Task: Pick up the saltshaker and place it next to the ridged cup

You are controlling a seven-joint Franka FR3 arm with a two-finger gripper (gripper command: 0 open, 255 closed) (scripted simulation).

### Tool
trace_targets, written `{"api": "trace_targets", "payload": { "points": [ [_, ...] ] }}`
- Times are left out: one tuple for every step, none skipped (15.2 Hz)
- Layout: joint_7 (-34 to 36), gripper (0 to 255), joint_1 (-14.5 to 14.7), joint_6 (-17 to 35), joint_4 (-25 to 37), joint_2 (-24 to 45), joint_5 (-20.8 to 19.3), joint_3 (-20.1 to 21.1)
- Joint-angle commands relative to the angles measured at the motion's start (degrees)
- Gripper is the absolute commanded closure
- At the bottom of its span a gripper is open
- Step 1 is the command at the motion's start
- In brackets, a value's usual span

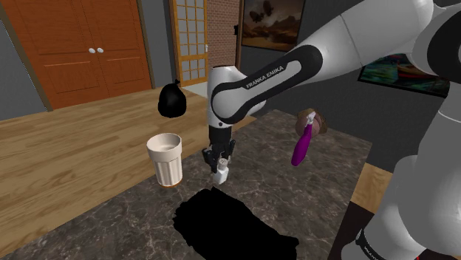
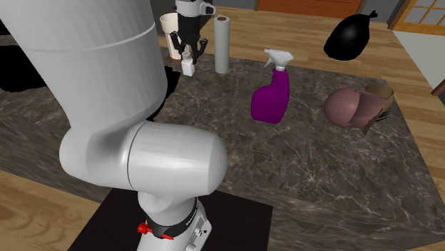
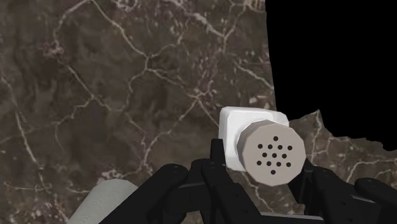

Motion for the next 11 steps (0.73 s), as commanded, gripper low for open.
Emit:
{"api": "trace_targets", "payload": {
  "points": [
    [-0.15, 255, 0.04, 1.57, -0.68, 0.88, 0.04, 0.03],
    [-0.15, 255, 0.04, 1.57, -0.69, 0.87, 0.04, 0.03],
    [-0.15, 255, 0.04, 1.57, -0.68, 0.87, 0.04, 0.03],
    [-0.15, 255, 0.04, 1.57, -0.68, 0.88, 0.04, 0.03],
    [-0.15, 255, 0.04, 1.57, -0.68, 0.88, 0.04, 0.03],
    [-0.15, 255, 0.04, 1.57, -0.68, 0.88, 0.04, 0.03],
    [-0.15, 255, 0.04, 1.57, -0.68, 0.88, 0.04, 0.03],
    [-0.15, 255, 0.04, 1.57, -0.68, 0.88, 0.04, 0.03],
    [-0.15, 0, 0.04, 1.57, -0.68, 0.88, 0.04, 0.03],
    [-0.15, 0, 0.04, 1.57, -0.68, 0.87, 0.04, 0.03],
    [-0.15, 0, 0.04, 1.57, -0.68, 0.87, 0.04, 0.03]
  ]
}}
